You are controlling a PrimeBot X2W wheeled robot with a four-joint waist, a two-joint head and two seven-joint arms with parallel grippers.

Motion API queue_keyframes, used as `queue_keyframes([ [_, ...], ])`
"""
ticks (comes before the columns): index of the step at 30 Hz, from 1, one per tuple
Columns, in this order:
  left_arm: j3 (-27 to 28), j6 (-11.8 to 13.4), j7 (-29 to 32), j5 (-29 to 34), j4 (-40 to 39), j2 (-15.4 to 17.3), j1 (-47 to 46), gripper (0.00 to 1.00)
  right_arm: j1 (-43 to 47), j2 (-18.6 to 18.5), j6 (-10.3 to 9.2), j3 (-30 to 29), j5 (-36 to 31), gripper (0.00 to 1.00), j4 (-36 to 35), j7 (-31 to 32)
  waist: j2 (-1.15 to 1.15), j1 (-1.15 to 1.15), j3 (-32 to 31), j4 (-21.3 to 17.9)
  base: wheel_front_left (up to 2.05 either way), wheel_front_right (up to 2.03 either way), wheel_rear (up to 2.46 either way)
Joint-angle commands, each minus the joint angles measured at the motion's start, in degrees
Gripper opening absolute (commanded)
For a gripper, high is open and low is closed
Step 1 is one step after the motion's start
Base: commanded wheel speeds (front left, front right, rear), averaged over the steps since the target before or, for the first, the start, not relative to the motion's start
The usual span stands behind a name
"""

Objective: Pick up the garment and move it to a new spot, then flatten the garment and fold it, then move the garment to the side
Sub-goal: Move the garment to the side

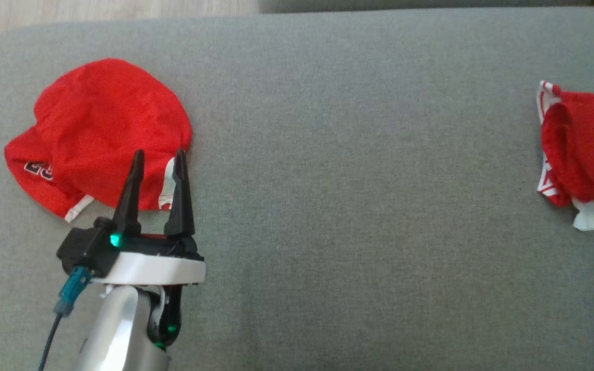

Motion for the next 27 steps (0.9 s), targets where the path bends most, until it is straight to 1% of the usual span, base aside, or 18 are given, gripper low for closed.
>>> queue_keyframes([
  [1,2.3,-0.3,-0.3,0.1,-1.7,0.4,-1.8,1.0,-1.1,-0.7,-0.05,0.3,-0.4,1.0,-2.4,-0.8,0.0,0.0,-1.1,-0.3,0.0,0.0,0.0],
  [2,2.5,-0.3,-0.3,0.0,-1.6,0.4,-1.5,1.0,-1.0,0.2,-0.05,0.3,-0.4,1.0,-3.1,-0.9,0.0,0.0,-1.8,-0.4,0.0,0.0,0.0],
  [3,2.9,-0.2,-0.3,-0.1,-1.6,0.4,-1.0,1.0,-0.8,2.5,-0.05,0.4,-0.2,1.0,-5.0,-1.2,0.0,0.0,-3.3,-0.6,0.0,0.0,0.0],
  [7,3.8,0.1,-0.3,0.0,-2.2,0.4,0.5,1.0,0.0,7.9,-0.05,0.8,1.2,1.0,-10.1,-2.0,0.0,0.0,-6.9,-1.2,0.0,0.0,0.0],
  [12,5.2,0.7,-0.3,0.4,-3.8,0.4,2.5,1.0,2.4,15.1,-0.05,1.5,5.6,1.0,-18.8,-2.5,0.0,0.0,-10.8,-1.9,0.0,0.0,0.0],
  [14,5.6,0.8,-0.3,0.5,-4.5,0.4,3.3,1.0,4.3,18.1,-0.05,1.8,8.0,1.0,-22.5,-2.3,0.0,0.0,-11.9,-2.1,0.0,0.0,0.0],
  [16,5.7,0.9,-0.3,0.6,-4.8,0.4,4.1,1.0,6.6,21.9,-0.05,1.7,9.9,1.0,-26.3,-2.0,0.0,0.0,-12.9,-2.2,0.0,0.0,0.0],
  [19,5.7,1.0,-0.3,0.7,-5.1,0.4,5.4,1.0,10.8,25.9,-0.05,1.5,12.4,1.0,-31.5,-2.0,0.0,0.0,-13.8,-2.3,0.0,0.0,0.0],
  [21,5.7,1.1,-0.3,0.7,-5.3,0.4,6.2,1.0,13.7,27.5,-0.05,1.4,14.2,1.0,-34.1,-2.3,0.0,0.0,-14.2,-2.3,0.0,0.0,0.0],
  [23,5.8,1.2,-0.3,0.5,-5.3,0.4,7.0,1.0,16.8,28.3,-0.05,1.8,15.8,1.0,-35.4,-3.1,0.0,0.0,-14.5,-2.3,0.0,0.0,0.0],
  [27,5.4,1.2,-0.3,0.3,-5.3,0.4,8.6,1.0,22.8,28.7,-0.05,4.0,21.0,1.0,-34.2,-6.5,0.0,0.0,-15.1,-2.2,0.0,0.0,0.0],
])
